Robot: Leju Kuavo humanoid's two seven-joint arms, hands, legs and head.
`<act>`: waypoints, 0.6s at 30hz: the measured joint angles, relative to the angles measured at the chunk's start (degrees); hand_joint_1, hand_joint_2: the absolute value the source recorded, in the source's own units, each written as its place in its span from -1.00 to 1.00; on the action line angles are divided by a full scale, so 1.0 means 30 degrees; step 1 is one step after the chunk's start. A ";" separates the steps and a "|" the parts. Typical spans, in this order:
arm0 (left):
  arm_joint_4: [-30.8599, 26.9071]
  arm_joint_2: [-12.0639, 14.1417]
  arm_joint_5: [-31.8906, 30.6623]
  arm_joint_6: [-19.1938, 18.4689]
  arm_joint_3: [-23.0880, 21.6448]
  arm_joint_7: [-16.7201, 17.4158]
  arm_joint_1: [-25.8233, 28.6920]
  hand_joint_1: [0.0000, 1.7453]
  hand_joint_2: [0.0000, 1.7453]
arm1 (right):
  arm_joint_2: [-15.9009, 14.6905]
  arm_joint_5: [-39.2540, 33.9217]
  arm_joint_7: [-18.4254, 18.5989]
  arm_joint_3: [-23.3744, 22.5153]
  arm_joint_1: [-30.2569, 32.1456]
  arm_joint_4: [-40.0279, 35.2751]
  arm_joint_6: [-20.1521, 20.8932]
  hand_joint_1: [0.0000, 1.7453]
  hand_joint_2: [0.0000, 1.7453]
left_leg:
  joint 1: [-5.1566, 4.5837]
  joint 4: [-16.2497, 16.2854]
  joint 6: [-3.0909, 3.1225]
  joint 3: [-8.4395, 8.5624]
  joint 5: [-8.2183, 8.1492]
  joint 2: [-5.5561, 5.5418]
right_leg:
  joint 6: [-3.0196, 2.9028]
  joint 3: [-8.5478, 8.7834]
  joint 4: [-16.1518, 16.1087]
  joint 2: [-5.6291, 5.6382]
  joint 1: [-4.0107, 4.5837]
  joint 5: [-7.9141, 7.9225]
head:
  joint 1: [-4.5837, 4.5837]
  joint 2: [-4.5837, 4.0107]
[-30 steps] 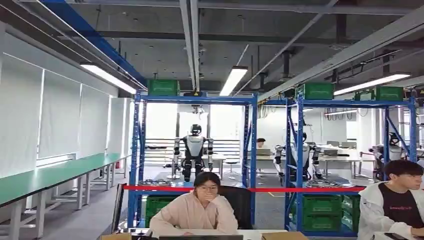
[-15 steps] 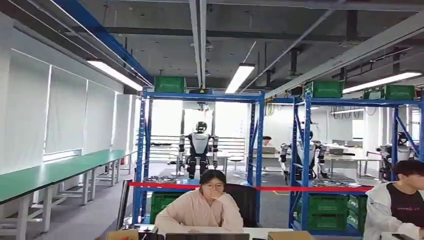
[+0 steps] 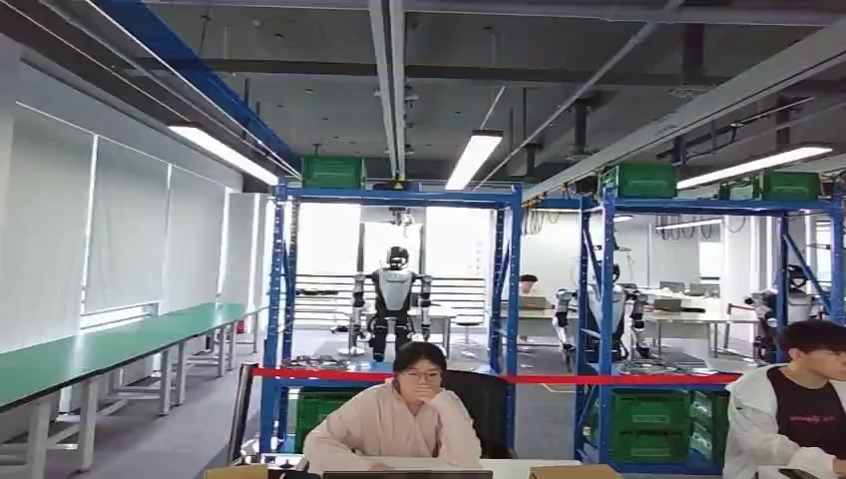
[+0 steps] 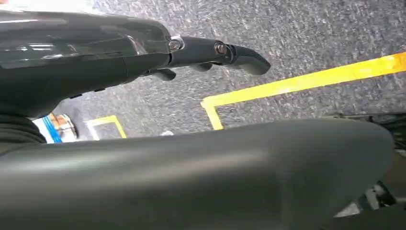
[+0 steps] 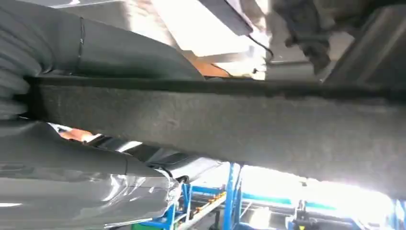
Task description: Take the parts from the cabinet and place them on the table.
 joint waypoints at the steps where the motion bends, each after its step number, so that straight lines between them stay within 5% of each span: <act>1: 0.0000 0.0000 0.0007 0.0000 0.0000 -0.0007 -0.0004 -1.00 1.00 | 0.0007 0.0251 0.0155 0.0147 0.0005 0.0251 -0.0073 1.00 1.00 | -0.0051 0.0023 0.0101 0.0009 -0.0020 -0.0008 | 0.0026 0.0022 -0.0047 -0.0006 -0.0022 0.0011 | -0.0001 0.0000; 4: 0.0000 -0.0007 0.0058 0.0037 0.0022 -0.0015 0.0025 -1.00 1.00 | 0.0014 0.1016 0.0702 0.0606 -0.0005 0.0943 -0.0255 1.00 1.00 | 0.0093 -0.0059 0.0419 0.0076 0.0048 -0.0004 | 0.0310 -0.0128 0.0507 -0.0026 -0.0077 -0.0513 | -0.0001 0.0000; 7: 0.0000 0.0000 0.0160 0.0080 0.0022 -0.0080 -0.0002 -1.00 1.00 | 0.0080 0.1670 0.1307 0.0955 0.0050 0.1546 -0.0539 1.00 1.00 | 0.0090 -0.0057 0.0557 0.0123 -0.0008 -0.0005 | 0.0517 -0.2077 0.4758 -0.0026 -0.0188 -0.2500 | -0.0001 0.0000; 9: 0.0000 0.0000 0.0168 0.0080 0.0029 -0.0073 0.0029 -1.00 1.00 | 0.0167 0.1896 0.1575 0.1072 0.0229 0.1823 -0.0620 1.00 1.00 | 0.0090 -0.0054 0.0570 0.0169 -0.0030 -0.0008 | 0.0532 -0.2797 0.5999 -0.0028 -0.0197 -0.2569 | -0.0001 0.0000; 10: 0.0000 0.0000 0.0182 0.0080 0.0036 -0.0073 0.0029 -1.00 1.00 | 0.0189 0.2056 0.1721 0.1159 0.0296 0.1904 -0.0656 1.00 1.00 | 0.0085 -0.0054 0.0582 0.0211 -0.0054 -0.0016 | 0.0496 -0.2499 0.5243 -0.0025 -0.0194 -0.1957 | -0.0001 0.0000; 12: 0.0000 -0.0007 0.0211 0.0080 0.0044 -0.0080 0.0011 -1.00 1.00 | 0.0306 0.2305 0.1962 0.1283 0.0289 0.1970 -0.0700 1.00 1.00 | 0.0049 -0.0055 0.0541 0.0346 -0.0120 -0.0032 | 0.0284 -0.0992 0.1873 -0.0023 -0.0164 -0.0107 | -0.0001 0.0000; 13: 0.0000 -0.0015 0.0226 0.0080 0.0051 -0.0095 -0.0001 -1.00 1.00 | 0.0357 0.2400 0.2057 0.1305 0.0263 0.1970 -0.0707 1.00 1.00 | 0.0055 -0.0080 0.0486 0.0384 -0.0157 -0.0034 | 0.0131 -0.0338 0.0282 -0.0022 -0.0117 0.0409 | -0.0001 0.0000; 18: 0.0015 -0.0073 0.0386 0.0014 0.0131 -0.0146 0.0031 -1.00 1.00 | 0.0554 0.2880 0.2187 0.1283 0.0265 0.2035 -0.0320 1.00 1.00 | -0.0058 -0.0422 -0.0039 0.0486 -0.0049 -0.0043 | -0.0244 -0.0011 -0.0384 0.0005 -0.0047 0.0326 | -0.0001 0.0007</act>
